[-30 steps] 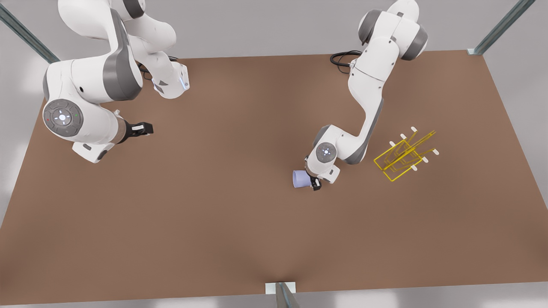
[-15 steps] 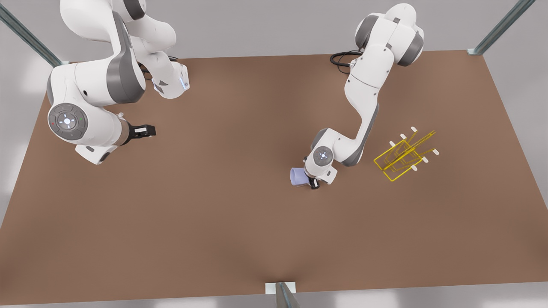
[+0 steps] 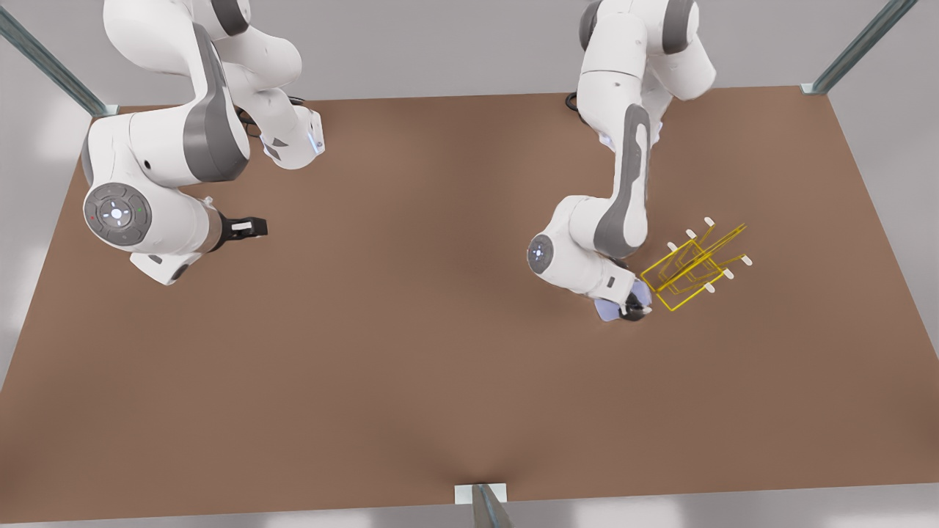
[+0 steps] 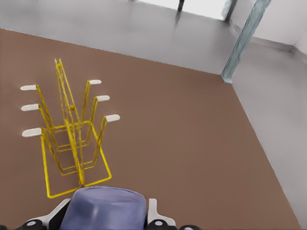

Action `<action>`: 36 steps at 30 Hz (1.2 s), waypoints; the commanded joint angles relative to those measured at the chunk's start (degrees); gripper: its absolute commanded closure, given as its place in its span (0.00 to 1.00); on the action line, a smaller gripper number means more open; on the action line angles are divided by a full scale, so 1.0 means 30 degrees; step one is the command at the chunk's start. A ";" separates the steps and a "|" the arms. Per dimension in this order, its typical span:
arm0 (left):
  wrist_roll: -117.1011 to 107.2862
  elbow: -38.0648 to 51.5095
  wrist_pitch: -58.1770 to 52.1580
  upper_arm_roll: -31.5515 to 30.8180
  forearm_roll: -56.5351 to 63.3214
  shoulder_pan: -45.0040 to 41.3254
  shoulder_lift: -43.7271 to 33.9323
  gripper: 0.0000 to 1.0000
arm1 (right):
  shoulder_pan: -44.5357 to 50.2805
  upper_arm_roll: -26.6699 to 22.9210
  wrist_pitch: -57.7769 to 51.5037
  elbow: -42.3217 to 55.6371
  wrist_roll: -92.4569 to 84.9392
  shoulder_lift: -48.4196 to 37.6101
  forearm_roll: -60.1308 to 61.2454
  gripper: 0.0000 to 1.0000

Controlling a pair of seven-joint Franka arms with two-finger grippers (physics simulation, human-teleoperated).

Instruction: Place the cup on the cup holder

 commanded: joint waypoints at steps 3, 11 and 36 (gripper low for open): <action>0.6283 -0.1798 -0.3318 0.3602 0.1707 -0.3715 0.2587 0.27 | -0.0001 -0.0006 0.0003 -0.0001 0.0174 0.0009 0.0008 0.00; 0.8803 -0.6165 -0.0066 0.8378 0.1708 -0.8463 0.4962 0.27 | 0.0028 -0.0006 0.0032 -0.0001 0.0174 0.0126 0.0037 0.00; 0.4877 -1.1849 0.6613 0.8671 -0.0021 -0.9665 0.7247 0.26 | 0.0087 0.0023 0.0178 -0.0030 0.0262 0.0448 0.0037 0.00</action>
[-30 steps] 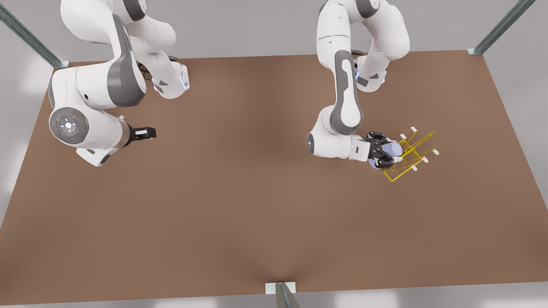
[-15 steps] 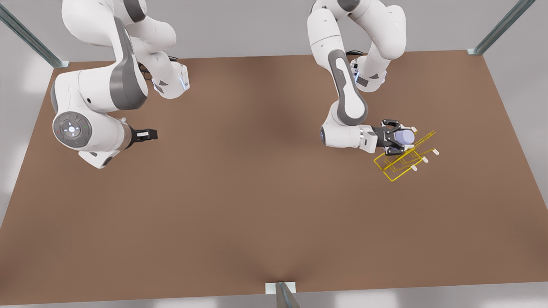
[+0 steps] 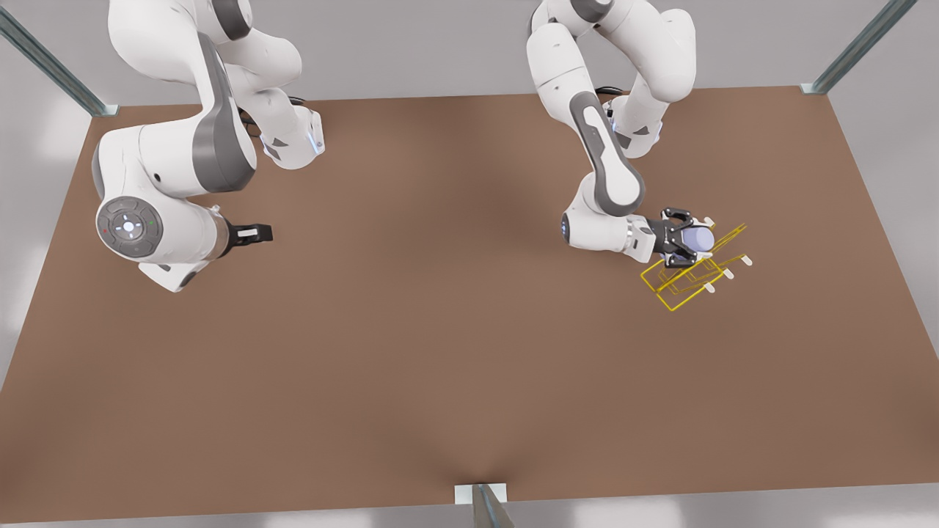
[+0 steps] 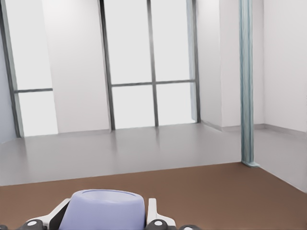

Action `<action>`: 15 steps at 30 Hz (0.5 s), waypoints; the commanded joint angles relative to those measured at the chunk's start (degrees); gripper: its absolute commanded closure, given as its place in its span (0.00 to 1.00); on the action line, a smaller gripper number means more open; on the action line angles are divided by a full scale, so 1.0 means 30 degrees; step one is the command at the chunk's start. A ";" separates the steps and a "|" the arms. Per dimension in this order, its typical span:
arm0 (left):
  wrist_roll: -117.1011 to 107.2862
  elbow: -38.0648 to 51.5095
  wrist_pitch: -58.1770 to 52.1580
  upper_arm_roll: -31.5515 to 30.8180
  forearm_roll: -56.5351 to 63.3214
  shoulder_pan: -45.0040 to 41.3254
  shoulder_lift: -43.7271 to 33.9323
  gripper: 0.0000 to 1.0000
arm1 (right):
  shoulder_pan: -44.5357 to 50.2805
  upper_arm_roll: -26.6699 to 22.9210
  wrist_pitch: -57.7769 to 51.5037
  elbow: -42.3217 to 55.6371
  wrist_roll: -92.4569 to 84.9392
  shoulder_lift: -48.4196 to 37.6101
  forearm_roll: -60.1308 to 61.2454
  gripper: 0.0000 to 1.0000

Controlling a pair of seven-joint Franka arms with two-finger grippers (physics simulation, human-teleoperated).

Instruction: Place the cup on the cup holder

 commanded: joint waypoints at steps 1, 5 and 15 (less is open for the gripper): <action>-0.0316 -0.0042 0.0825 0.0000 -0.0044 0.0014 -0.0006 0.26 | 0.0007 0.0000 0.0009 0.0004 0.0078 -0.0001 0.0008 0.00; -0.0316 -0.0218 0.1235 0.0000 -0.0044 0.0073 0.0024 0.25 | 0.0124 0.0000 0.0009 0.0033 0.0107 0.0057 0.0037 0.00; -0.1634 -0.0891 0.1558 0.0058 0.0015 -0.0248 0.0024 0.00 | 0.0124 0.0000 0.0097 0.0033 0.0107 0.0087 0.0037 0.00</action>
